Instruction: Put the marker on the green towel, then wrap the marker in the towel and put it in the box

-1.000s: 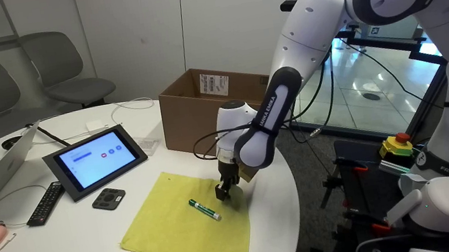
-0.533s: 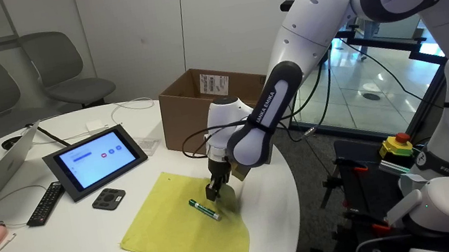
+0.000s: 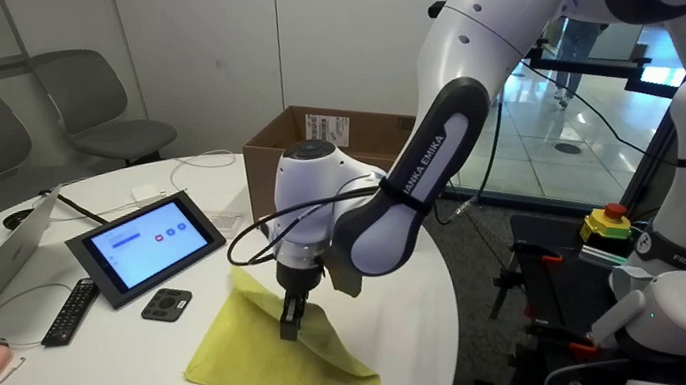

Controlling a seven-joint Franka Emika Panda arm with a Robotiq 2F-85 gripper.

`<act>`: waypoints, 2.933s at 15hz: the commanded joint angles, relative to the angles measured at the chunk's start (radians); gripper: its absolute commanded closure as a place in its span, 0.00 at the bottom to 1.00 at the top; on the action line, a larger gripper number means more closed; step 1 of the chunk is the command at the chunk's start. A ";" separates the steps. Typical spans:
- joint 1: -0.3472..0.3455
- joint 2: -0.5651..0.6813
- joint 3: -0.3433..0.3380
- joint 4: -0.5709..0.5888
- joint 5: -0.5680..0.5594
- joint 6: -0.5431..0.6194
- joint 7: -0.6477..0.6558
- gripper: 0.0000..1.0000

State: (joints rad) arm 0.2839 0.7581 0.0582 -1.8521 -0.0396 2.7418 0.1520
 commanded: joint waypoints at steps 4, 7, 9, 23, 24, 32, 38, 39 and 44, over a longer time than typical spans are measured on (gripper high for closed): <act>0.124 0.057 0.054 0.111 -0.115 -0.174 -0.093 0.98; 0.144 0.084 0.059 0.126 -0.170 -0.269 -0.160 0.98; 0.150 0.099 0.055 0.136 -0.217 -0.328 -0.210 0.98; 0.126 0.072 0.120 0.169 -0.247 -0.196 -0.247 0.00; 0.133 0.076 0.109 0.179 -0.236 -0.187 -0.212 0.00; 0.061 0.043 0.138 0.066 -0.194 -0.159 -0.268 0.00; -0.044 -0.024 0.198 -0.120 -0.229 -0.123 -0.522 0.00; -0.060 -0.035 0.204 -0.148 -0.233 -0.122 -0.555 0.00; -0.123 -0.061 0.215 -0.252 -0.307 -0.090 -0.747 0.00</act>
State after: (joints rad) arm 0.2131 0.7418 0.2482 -2.0178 -0.2986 2.6045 -0.4842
